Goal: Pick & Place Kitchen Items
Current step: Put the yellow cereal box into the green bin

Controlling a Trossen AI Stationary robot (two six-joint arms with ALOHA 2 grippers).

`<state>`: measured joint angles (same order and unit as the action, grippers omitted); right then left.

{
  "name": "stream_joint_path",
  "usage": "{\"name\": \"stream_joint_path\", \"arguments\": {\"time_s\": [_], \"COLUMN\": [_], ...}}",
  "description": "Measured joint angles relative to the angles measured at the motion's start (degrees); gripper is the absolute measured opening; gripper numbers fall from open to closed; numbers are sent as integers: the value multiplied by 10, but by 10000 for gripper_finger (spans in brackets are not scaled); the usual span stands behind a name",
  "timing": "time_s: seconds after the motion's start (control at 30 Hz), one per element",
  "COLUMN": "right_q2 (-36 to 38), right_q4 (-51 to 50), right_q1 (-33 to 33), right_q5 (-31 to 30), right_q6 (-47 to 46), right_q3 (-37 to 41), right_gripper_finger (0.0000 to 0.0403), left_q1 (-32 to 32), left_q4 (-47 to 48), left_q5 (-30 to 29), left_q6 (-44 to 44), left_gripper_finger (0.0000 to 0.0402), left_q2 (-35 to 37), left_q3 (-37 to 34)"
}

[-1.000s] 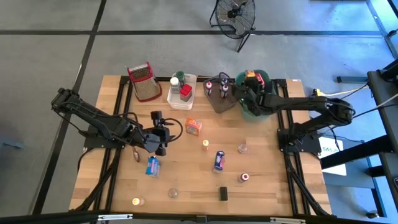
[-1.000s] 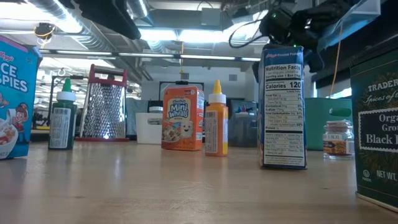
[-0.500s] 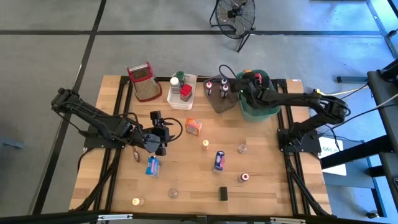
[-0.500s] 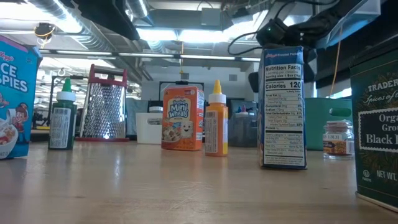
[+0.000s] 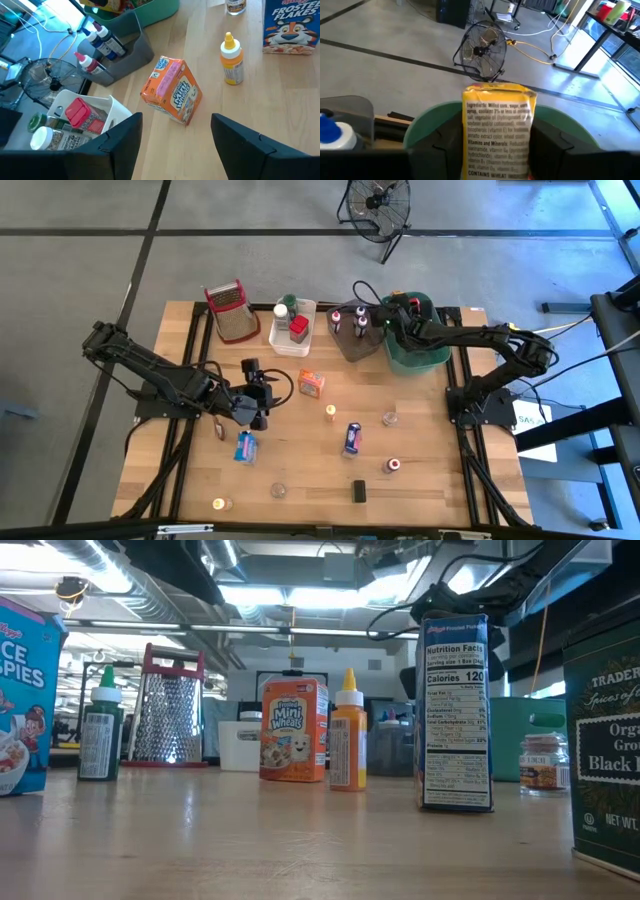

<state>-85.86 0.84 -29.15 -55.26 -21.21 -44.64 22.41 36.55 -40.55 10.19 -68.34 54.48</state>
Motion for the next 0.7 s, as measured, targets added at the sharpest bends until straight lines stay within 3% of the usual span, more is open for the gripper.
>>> {"name": "stream_joint_path", "arguments": {"time_s": [0.23, 0.7], "right_q2": [0, 0], "right_q4": [-2, -4], "right_q1": [-10, -10], "right_q5": [5, 20], "right_q6": [0, 7], "right_q3": [0, 0], "right_gripper_finger": [204, 206], "left_q1": [0, 0], "left_q4": [3, 4], "left_q5": [12, 12], "left_q6": [11, 6], "left_gripper_finger": [232, 231], "left_q2": [0, 0], "left_q3": [0, 0]}}
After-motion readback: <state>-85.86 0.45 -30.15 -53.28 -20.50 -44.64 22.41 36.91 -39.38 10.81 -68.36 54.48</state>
